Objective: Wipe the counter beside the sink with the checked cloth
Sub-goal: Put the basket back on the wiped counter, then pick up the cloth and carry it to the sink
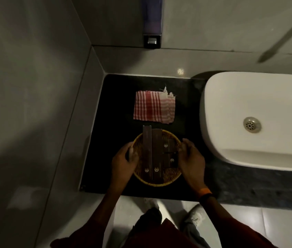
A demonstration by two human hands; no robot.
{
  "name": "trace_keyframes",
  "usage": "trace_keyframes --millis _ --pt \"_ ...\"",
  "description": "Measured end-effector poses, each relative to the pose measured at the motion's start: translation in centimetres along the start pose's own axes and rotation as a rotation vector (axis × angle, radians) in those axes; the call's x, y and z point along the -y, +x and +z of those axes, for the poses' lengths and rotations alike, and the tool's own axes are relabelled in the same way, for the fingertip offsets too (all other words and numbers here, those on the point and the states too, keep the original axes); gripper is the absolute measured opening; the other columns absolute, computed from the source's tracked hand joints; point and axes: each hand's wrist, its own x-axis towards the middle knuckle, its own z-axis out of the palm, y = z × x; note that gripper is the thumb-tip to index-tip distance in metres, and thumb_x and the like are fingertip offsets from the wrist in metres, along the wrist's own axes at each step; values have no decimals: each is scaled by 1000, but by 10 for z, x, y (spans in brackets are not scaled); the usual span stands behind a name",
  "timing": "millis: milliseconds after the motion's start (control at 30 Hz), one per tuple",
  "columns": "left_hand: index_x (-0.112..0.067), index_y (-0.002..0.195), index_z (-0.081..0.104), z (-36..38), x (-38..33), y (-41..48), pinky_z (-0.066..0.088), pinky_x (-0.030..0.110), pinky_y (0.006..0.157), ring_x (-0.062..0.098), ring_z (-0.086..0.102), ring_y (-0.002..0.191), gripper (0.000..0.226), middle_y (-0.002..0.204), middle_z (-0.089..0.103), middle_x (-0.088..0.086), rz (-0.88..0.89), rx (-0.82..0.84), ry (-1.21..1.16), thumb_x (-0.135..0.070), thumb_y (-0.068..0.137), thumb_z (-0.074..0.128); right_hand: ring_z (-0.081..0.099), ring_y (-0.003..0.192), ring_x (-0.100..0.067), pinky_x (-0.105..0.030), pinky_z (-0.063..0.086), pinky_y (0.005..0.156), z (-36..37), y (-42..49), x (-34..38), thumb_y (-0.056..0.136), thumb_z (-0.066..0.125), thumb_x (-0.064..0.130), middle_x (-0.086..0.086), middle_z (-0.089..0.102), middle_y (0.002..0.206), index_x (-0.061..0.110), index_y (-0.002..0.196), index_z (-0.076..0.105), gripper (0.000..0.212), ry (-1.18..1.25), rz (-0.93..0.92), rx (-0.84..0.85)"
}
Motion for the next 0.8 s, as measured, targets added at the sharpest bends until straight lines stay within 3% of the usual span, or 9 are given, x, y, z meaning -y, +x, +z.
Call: trace_keyframes --millis 100,200,333,400,500,600,667,733,800 --pt "-29 137 54 0 -14 39 48 36 104 18 58 126 40 141 59 -1 -63 -83 -31 -33 97 56 63 124 -20 -35 49 104 1 31 17 98 60 33 -4 67 135 20 138 57 42 29 -8 -32" --pt "-20 143 47 10 -44 104 44 35 107 21 52 135 46 147 53 5 -37 -99 22 -29 99 55 60 128 -27 -39 49 107 17 89 47 98 62 28 -13 61 141 9 144 51 50 58 6 13" --pt "-7 145 42 38 -77 176 50 43 105 32 56 130 57 144 54 17 -103 -49 72 -24 95 63 54 131 -36 -51 47 109 50 153 74 95 63 29 -19 55 143 5 145 43 59 -21 145 109" --pt "-1 135 54 44 -86 196 54 42 98 36 62 121 51 134 62 21 -190 -29 73 -21 91 69 62 119 -35 -46 52 101 59 162 81 94 62 28 -18 64 130 5 131 54 44 -41 184 135" --pt "1 119 68 41 -101 199 57 37 86 34 70 105 34 119 71 24 -247 50 -85 -14 88 69 66 82 -25 -36 56 78 55 161 91 94 63 21 -7 69 83 8 85 70 18 108 158 154" --pt "-9 110 73 32 -126 178 57 35 84 24 71 89 23 107 75 16 -117 95 -137 -16 90 65 57 59 -13 -28 46 62 29 153 108 93 64 29 3 60 61 17 60 62 35 239 145 59" --pt "-21 89 74 28 -150 162 54 33 80 14 69 80 11 88 76 2 -27 110 -178 -15 89 65 63 65 -16 -30 49 66 -2 147 116 90 66 37 0 67 66 14 65 66 34 300 119 6" --pt "-29 73 72 29 -177 144 53 29 75 7 68 76 21 77 72 -12 49 117 -192 -15 87 66 71 69 -20 -34 55 66 -41 141 116 85 70 41 -2 75 72 10 75 72 33 395 119 -19" --pt "-34 75 73 41 -203 123 56 26 74 3 71 78 21 81 74 -16 102 134 -223 -17 87 67 65 54 -12 -30 49 54 -87 136 104 80 73 35 7 71 57 19 63 70 24 510 129 -27"
